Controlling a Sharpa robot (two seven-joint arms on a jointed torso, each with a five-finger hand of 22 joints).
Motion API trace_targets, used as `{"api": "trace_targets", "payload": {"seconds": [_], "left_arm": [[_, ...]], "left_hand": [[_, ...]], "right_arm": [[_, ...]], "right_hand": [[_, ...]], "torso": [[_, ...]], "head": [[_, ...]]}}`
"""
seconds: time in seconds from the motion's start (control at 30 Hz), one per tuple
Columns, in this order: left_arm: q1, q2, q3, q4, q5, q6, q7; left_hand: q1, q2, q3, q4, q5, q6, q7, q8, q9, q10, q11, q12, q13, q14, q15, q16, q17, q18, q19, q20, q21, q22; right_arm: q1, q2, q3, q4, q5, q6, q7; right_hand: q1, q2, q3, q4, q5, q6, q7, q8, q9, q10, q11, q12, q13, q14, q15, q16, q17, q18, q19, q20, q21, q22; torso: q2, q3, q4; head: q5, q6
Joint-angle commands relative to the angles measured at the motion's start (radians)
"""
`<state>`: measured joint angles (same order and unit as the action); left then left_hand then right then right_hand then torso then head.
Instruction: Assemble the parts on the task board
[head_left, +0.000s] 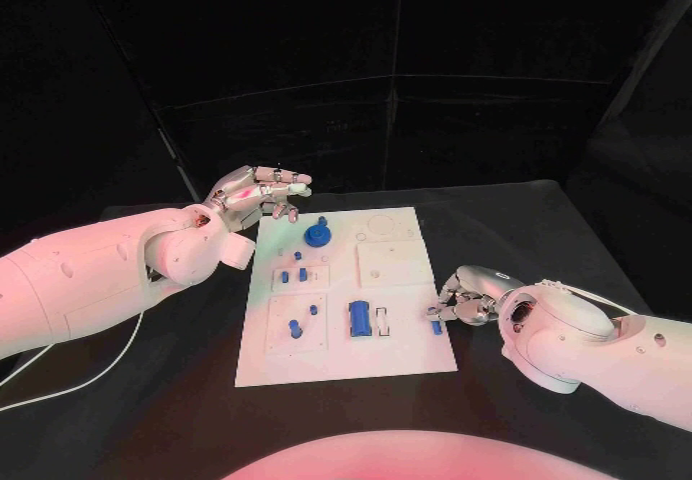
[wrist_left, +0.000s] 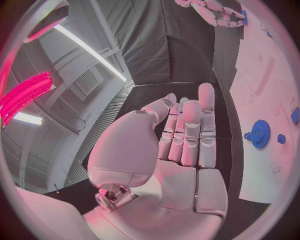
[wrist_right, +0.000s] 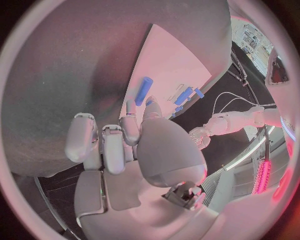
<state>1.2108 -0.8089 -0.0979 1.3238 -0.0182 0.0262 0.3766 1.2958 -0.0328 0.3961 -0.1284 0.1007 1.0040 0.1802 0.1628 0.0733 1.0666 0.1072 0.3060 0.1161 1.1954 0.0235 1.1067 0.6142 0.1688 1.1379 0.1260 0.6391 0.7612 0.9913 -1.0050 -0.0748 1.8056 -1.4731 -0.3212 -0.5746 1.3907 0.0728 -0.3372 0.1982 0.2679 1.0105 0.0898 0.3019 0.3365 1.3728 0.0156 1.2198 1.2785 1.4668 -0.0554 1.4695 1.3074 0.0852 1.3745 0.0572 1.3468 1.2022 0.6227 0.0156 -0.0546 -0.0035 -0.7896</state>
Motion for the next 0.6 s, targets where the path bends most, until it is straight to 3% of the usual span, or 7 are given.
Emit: {"api": "trace_targets", "payload": {"seconds": [0.03, 0.27, 0.6], "left_arm": [[0.001, 0.001, 0.001, 0.000, 0.000, 0.014, 0.002], [0.001, 0.001, 0.001, -0.001, 0.000, 0.015, 0.001], [0.000, 0.001, 0.000, 0.000, 0.000, 0.027, 0.000]], "left_hand": [[-0.004, 0.006, 0.001, 0.004, 0.003, -0.004, 0.001, 0.005, 0.000, -0.009, 0.000, 0.006, 0.001, -0.007, 0.002, -0.001, -0.002, 0.014, -0.006, 0.001, -0.004, -0.001], [-0.004, 0.006, 0.001, 0.004, 0.003, -0.004, 0.001, 0.005, 0.000, -0.009, 0.000, 0.006, 0.001, -0.007, 0.002, -0.001, -0.002, 0.014, -0.006, 0.001, -0.004, -0.001], [-0.004, 0.006, 0.001, 0.004, 0.003, -0.005, 0.001, 0.005, 0.000, -0.010, 0.000, 0.006, 0.001, -0.008, 0.002, -0.003, -0.005, 0.014, -0.006, 0.001, -0.005, -0.001]], "right_arm": [[-0.005, 0.004, -0.002, 0.003, -0.023, 0.046, -0.009], [-0.013, 0.015, -0.002, 0.002, -0.074, 0.086, -0.017], [-0.035, 0.034, -0.002, 0.006, -0.242, 0.173, -0.039]], "right_hand": [[0.009, -0.012, -0.003, -0.004, 0.001, 0.008, -0.001, 0.007, 0.003, 0.008, -0.005, 0.008, 0.004, 0.069, 0.000, 0.005, 0.088, -0.006, 0.006, 0.000, 0.006, 0.001], [0.035, -0.017, 0.001, -0.021, 0.023, 0.014, -0.005, 0.010, 0.006, 0.009, -0.008, 0.013, 0.009, 0.069, -0.003, 0.005, 0.088, -0.006, 0.007, -0.003, 0.007, 0.002], [0.035, -0.033, -0.008, -0.025, 0.014, 0.010, -0.002, 0.007, 0.007, -0.001, -0.006, 0.000, -0.001, 0.065, -0.002, -0.003, 0.077, -0.004, -0.001, -0.003, -0.003, -0.011]], "torso": [[0.000, 0.0002, 0.0007], [0.000, 0.0006, 0.0007], [-0.001, -0.0009, 0.0032]], "head": [[-0.001, -0.001], [0.000, -0.002], [0.004, 0.000]]}}
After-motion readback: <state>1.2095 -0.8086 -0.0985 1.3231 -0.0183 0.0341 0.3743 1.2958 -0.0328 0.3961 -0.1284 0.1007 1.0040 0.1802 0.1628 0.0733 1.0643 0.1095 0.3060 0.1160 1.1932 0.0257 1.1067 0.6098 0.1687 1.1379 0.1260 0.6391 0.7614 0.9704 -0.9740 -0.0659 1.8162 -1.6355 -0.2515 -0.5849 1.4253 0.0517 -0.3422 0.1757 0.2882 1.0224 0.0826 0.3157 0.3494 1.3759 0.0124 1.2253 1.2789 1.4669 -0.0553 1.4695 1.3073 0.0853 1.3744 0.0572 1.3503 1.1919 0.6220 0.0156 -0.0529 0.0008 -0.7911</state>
